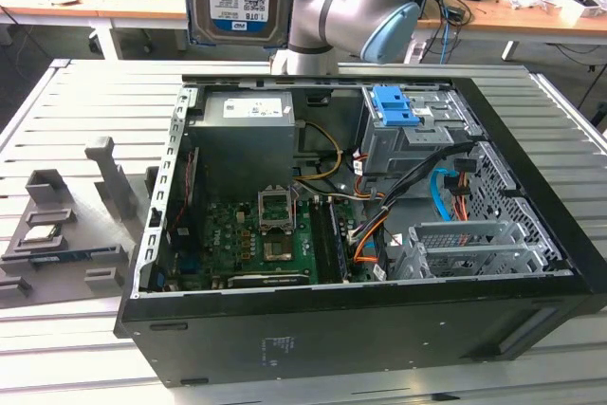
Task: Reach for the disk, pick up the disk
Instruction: 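Pick up the disk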
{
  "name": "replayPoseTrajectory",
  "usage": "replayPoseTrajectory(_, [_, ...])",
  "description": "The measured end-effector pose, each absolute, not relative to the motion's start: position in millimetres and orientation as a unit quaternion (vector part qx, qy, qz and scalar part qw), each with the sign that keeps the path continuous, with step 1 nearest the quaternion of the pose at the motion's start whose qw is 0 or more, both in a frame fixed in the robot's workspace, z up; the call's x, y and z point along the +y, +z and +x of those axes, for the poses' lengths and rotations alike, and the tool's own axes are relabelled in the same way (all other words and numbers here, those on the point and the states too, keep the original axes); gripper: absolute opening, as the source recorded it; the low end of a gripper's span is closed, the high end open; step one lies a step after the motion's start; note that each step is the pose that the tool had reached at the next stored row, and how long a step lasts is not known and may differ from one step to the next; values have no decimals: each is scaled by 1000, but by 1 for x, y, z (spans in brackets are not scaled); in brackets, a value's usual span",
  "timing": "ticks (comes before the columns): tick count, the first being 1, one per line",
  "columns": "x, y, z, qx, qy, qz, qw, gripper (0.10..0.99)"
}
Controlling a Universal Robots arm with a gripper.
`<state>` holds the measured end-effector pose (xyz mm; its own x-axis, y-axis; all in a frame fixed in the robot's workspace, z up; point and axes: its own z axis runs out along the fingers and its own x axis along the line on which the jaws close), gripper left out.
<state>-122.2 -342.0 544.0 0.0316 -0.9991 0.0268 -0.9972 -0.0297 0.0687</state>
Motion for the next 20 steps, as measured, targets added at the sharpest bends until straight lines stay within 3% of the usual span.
replayPoseTrajectory(14, [-342,509,-92,-711,-16,703,33,365])
replayPoseTrajectory(20, [-343,509,-90,-713,-41,699,8,365])
